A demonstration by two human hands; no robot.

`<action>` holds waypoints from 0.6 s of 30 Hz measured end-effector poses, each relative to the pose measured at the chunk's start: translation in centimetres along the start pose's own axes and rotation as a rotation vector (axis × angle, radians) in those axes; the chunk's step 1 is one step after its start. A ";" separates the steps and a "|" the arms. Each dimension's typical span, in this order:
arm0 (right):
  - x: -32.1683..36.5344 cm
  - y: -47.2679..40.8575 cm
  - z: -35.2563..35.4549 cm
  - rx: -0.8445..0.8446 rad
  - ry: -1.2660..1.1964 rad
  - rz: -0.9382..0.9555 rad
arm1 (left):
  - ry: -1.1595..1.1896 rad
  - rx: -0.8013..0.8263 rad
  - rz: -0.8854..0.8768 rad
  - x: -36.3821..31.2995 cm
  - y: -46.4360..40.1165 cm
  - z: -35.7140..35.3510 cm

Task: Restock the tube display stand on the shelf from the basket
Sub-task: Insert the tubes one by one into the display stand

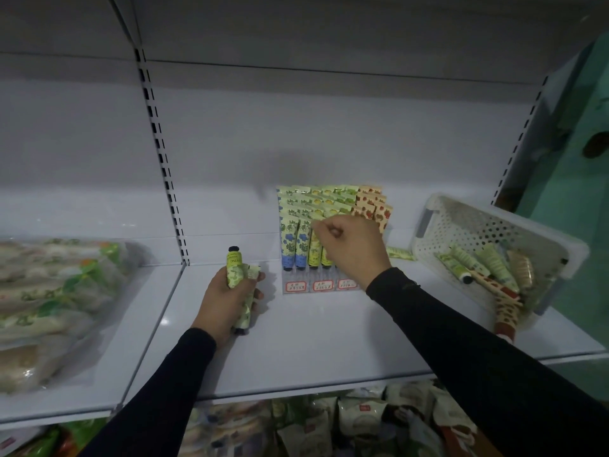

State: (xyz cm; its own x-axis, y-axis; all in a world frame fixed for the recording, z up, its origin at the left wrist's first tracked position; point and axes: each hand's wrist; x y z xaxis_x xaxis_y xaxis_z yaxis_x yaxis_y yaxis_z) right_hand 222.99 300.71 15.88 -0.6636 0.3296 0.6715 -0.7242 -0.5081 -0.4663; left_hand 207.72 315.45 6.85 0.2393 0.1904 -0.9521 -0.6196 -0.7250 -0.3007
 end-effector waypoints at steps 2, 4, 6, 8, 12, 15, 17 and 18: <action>-0.5 0.6 -0.1 0.071 -0.016 -0.020 | -0.017 0.010 -0.004 -0.3 0.1 0.0; -0.6 1.3 -0.1 0.173 -0.062 -0.061 | -0.007 0.025 -0.018 -0.7 0.3 -0.1; -0.6 1.9 -0.1 0.267 -0.095 -0.105 | 0.034 0.055 -0.042 -1.2 0.5 -0.4; -0.6 2.4 -0.3 0.337 -0.134 -0.146 | 0.073 0.102 -0.073 -2.0 0.8 -1.1; -0.9 3.1 -1.0 0.445 -0.195 -0.222 | 0.098 0.197 -0.094 -2.8 1.5 -2.4; -1.1 3.4 -0.9 0.484 -0.292 -0.287 | 0.119 0.228 -0.091 -3.0 1.8 -3.1; -1.2 3.5 -0.7 0.503 -0.376 -0.345 | 0.143 0.247 -0.090 -2.8 1.8 -3.4; -1.2 3.5 -0.6 0.499 -0.398 -0.366 | 0.160 0.257 -0.089 -2.8 1.8 -3.5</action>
State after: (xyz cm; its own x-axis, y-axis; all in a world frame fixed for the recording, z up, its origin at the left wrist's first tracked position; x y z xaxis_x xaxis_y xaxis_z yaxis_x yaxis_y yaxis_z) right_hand 221.12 299.03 13.06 -0.2083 0.2821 0.9365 -0.6518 -0.7539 0.0821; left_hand 208.52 311.27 9.15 0.4028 0.1243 -0.9068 -0.7550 -0.5149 -0.4060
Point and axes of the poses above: each hand's wrist, its own y-axis away from the middle knuckle, its own z-axis out of the back of the hand, x = y × z, and after that the axes turned 15 degrees about -z, right-handed
